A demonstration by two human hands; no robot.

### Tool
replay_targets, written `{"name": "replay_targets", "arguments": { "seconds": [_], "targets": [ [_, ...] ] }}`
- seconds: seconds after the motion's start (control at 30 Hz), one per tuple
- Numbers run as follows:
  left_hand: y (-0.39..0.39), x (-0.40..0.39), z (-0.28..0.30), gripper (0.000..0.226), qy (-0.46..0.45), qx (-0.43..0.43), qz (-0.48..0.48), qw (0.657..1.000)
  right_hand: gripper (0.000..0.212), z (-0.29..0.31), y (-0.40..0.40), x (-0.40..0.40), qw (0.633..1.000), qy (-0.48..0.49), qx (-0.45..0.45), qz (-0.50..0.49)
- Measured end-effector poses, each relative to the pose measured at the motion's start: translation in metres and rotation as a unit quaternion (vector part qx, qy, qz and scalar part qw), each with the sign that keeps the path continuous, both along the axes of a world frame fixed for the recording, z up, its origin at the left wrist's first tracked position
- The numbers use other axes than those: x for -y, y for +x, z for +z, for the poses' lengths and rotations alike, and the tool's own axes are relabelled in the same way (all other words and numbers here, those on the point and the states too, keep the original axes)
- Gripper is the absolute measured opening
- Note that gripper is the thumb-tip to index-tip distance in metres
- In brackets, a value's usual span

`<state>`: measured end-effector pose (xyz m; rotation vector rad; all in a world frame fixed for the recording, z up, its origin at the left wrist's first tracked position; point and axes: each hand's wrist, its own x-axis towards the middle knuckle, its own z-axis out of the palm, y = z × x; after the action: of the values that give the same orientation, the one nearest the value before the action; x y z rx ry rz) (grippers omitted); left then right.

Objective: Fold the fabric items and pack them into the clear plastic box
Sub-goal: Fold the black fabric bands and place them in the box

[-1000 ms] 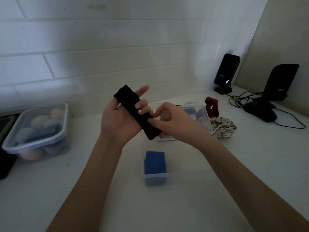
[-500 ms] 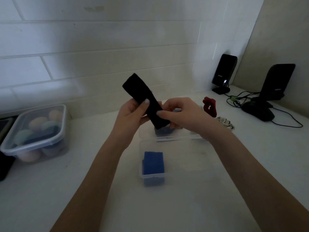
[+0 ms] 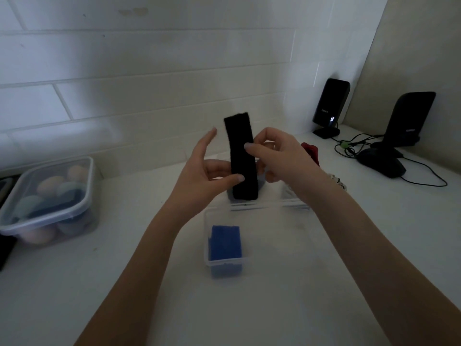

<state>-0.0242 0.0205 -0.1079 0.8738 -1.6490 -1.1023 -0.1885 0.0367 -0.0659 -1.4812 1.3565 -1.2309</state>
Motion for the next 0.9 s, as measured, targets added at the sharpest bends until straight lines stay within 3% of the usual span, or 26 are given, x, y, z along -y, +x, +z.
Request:
{"name": "replay_targets", "arguments": {
  "seconds": [0.13, 0.2, 0.33, 0.5, 0.6, 0.67, 0.77, 0.9],
  "targets": [
    [-0.001, 0.002, 0.000, 0.046, -0.049, 0.036, 0.037, 0.997, 0.017, 0.001, -0.002, -0.004, 0.997, -0.002, 0.033, 0.071],
    [-0.001, 0.002, 0.001, 0.039, -0.078, 0.043, 0.072, 0.993, 0.031, 0.003, -0.002, -0.007, 0.992, -0.006, 0.006, 0.125],
    [0.001, 0.002, 0.002, 0.031, -0.105, 0.029, 0.115, 0.987, 0.021, 0.003, 0.000, -0.011, 0.979, -0.046, -0.045, 0.194],
    [-0.001, 0.002, 0.005, 0.009, 0.068, -0.050, 0.049, 0.995, 0.021, 0.000, -0.002, -0.009, 0.965, -0.085, -0.062, 0.241],
    [-0.001, 0.004, 0.009, 0.023, 0.190, -0.179, -0.015, 0.965, 0.025, -0.002, -0.003, -0.010, 0.953, -0.083, -0.088, 0.278],
    [0.001, 0.006, 0.009, 0.029, 0.203, -0.204, -0.059, 0.956, 0.026, -0.005, -0.001, -0.010, 0.947, -0.091, -0.117, 0.284],
    [0.003, 0.009, 0.004, 0.024, 0.160, -0.152, -0.028, 0.975, 0.022, -0.009, 0.002, -0.009, 0.943, -0.108, -0.160, 0.272],
    [0.007, 0.015, -0.001, 0.027, 0.205, -0.186, -0.037, 0.960, 0.044, -0.015, 0.005, -0.005, 0.930, -0.133, -0.222, 0.260]
  ]
}}
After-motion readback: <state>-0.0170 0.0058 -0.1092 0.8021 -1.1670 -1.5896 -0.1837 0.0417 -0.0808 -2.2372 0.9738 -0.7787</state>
